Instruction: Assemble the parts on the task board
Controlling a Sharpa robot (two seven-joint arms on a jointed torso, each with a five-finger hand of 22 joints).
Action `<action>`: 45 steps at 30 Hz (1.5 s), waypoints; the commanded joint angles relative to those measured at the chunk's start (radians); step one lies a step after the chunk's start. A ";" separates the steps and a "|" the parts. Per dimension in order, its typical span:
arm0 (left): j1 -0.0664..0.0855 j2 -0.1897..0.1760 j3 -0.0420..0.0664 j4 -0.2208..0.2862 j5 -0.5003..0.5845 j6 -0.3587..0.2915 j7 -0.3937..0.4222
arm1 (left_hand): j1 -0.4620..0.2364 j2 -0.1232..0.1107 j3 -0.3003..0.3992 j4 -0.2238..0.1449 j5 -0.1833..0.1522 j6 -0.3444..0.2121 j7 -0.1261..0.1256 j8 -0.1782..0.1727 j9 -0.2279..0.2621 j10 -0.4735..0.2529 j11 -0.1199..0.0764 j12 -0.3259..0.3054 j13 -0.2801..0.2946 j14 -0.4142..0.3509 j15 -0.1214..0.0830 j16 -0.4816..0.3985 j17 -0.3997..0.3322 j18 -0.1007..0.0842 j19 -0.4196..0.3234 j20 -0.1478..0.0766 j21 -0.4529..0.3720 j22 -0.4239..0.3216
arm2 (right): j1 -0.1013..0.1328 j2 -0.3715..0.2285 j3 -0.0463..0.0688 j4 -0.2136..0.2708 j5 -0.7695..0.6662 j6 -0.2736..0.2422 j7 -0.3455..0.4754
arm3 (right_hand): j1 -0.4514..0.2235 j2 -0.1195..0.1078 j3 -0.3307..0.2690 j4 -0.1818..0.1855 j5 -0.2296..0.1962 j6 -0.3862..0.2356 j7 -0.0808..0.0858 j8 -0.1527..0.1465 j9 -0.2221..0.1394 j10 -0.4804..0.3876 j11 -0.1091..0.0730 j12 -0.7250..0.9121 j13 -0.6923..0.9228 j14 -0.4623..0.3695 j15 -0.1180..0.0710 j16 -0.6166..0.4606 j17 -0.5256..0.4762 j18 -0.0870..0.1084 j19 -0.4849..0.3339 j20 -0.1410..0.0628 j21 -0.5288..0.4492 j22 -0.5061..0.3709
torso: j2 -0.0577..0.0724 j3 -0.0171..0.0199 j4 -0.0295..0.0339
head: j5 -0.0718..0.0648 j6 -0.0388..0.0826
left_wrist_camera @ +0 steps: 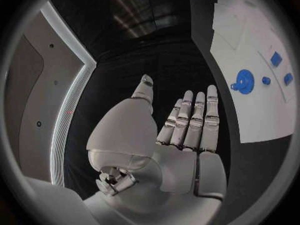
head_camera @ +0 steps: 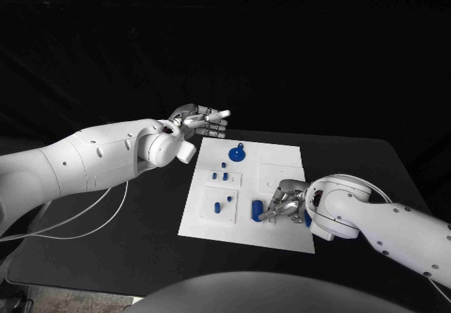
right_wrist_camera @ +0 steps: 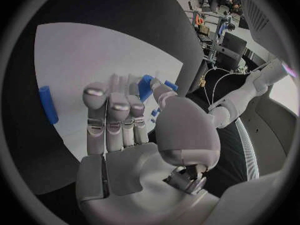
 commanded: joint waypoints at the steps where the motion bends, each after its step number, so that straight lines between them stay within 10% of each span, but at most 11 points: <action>1: 0.000 0.001 0.001 0.001 -0.004 0.010 0.003 | 0.001 -0.005 -0.001 0.002 -0.004 -0.005 0.001 -0.001 -0.001 -0.004 -0.001 0.000 0.001 -0.001 -0.002 -0.004 -0.001 0.007 -0.006 0.002 0.002 -0.001 | -0.003 0.004 0.000 -0.004 -0.016 0.006 -0.003 | -0.015 0.011 0.012 0.004 -0.008 0.008 -0.001 0.000 -0.002 0.008 -0.001 0.007 0.000 0.005 -0.003 -0.001 -0.002 -0.011 0.053 -0.001 0.001 0.067 | 0.000 -0.0001 -0.0003 | 0.000 -0.001; 16: 0.000 0.001 0.001 -0.003 -0.005 0.011 -0.003 | -0.005 -0.001 -0.005 0.000 -0.004 -0.008 0.002 -0.001 -0.001 -0.004 -0.001 0.000 0.001 -0.003 -0.002 -0.004 -0.001 0.007 -0.006 0.002 0.001 -0.001 | -0.007 0.033 -0.001 -0.050 -0.017 -0.021 -0.057 | -0.061 0.014 0.083 0.042 -0.021 0.011 -0.003 0.000 -0.005 0.013 -0.003 0.010 0.003 0.005 -0.004 0.000 -0.003 -0.014 0.053 -0.004 0.002 0.066 | 0.000 0.0005 -0.0009 | 0.003 -0.005; 29: 0.000 0.003 0.001 -0.005 -0.008 0.012 -0.014 | -0.004 0.002 -0.006 -0.001 -0.004 -0.007 0.002 -0.001 -0.001 -0.004 -0.001 0.000 0.001 -0.002 -0.002 -0.004 -0.001 0.007 -0.006 0.002 0.001 -0.001 | -0.013 0.041 -0.006 -0.065 -0.005 0.078 -0.070 | -0.020 -0.008 0.015 -0.030 -0.013 0.004 0.001 0.000 -0.003 0.002 0.002 0.002 -0.002 0.004 0.001 -0.003 -0.004 -0.012 0.051 0.002 -0.012 0.066 | -0.001 0.0000 -0.0003 | 0.002 -0.010; 45: 0.000 0.003 0.001 -0.006 -0.012 0.013 -0.022 | -0.003 0.005 -0.007 -0.005 -0.004 -0.008 0.002 -0.001 -0.001 -0.004 -0.002 0.000 0.001 0.001 -0.002 -0.004 -0.001 0.007 -0.006 0.002 0.002 0.000 | -0.018 0.035 -0.010 -0.063 -0.019 0.047 -0.061 | -0.018 -0.031 -0.067 0.000 -0.021 0.007 0.004 0.001 -0.008 0.005 0.003 0.004 0.001 0.003 0.000 -0.003 0.002 -0.015 0.052 -0.001 -0.011 0.069 | -0.001 0.0008 -0.0017 | 0.001 -0.009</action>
